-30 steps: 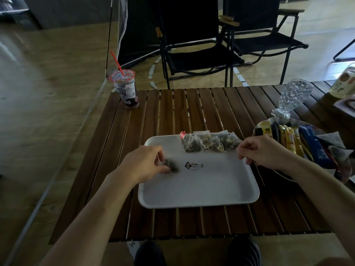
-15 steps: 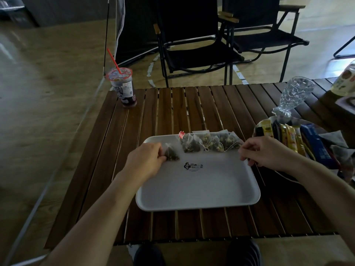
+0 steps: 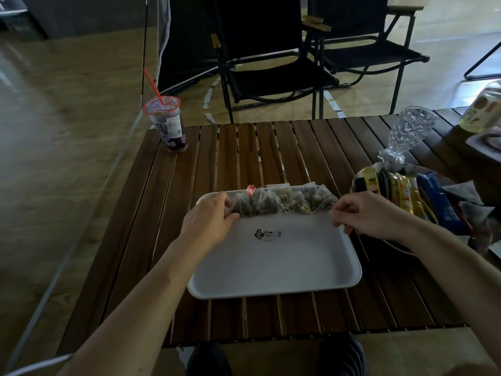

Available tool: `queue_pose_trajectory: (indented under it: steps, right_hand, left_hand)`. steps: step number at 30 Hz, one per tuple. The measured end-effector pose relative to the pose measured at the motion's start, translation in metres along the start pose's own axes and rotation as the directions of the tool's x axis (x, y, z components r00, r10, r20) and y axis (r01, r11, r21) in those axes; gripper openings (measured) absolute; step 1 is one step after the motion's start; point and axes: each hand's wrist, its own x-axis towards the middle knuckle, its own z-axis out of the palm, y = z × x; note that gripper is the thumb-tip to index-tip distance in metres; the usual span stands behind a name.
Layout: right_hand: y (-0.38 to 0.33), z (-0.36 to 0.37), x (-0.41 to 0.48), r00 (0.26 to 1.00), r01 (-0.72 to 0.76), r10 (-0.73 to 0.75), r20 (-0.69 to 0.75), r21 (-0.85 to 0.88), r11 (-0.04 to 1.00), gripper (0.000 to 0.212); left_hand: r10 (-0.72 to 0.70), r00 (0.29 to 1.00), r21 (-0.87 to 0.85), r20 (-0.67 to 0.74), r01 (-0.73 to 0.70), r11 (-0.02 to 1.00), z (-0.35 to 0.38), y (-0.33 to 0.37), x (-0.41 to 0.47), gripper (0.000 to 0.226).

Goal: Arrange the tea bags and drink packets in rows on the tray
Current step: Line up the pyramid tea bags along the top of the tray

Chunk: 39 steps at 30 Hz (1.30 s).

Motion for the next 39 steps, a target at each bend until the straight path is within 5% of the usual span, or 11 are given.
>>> queue_pose_trajectory:
  steps: [20,25,29,39]
  right_hand:
    - [0.0,0.004,0.005,0.998,0.066,-0.065,0.012,-0.067,0.996,0.012]
    - [-0.004,0.005,0.004,0.997,0.08,-0.078,0.024,-0.094,0.992,0.011]
    - [-0.008,0.008,0.002,0.995,0.097,-0.094,0.031,-0.12,0.988,0.01]
    - [-0.041,0.023,-0.02,0.976,0.218,-0.219,0.009,-0.132,0.967,0.014]
  left_hand:
    - [-0.019,0.999,0.001,-0.041,0.02,1.0,0.006,0.018,0.004,0.04]
    - [-0.05,0.997,-0.076,0.062,0.055,0.996,-0.002,0.014,-0.002,0.053]
    - [-0.063,0.993,-0.011,0.099,0.064,0.998,-0.017,0.014,-0.016,0.033]
    - [0.181,0.906,-0.019,0.382,-0.189,0.982,-0.014,0.052,-0.041,0.019]
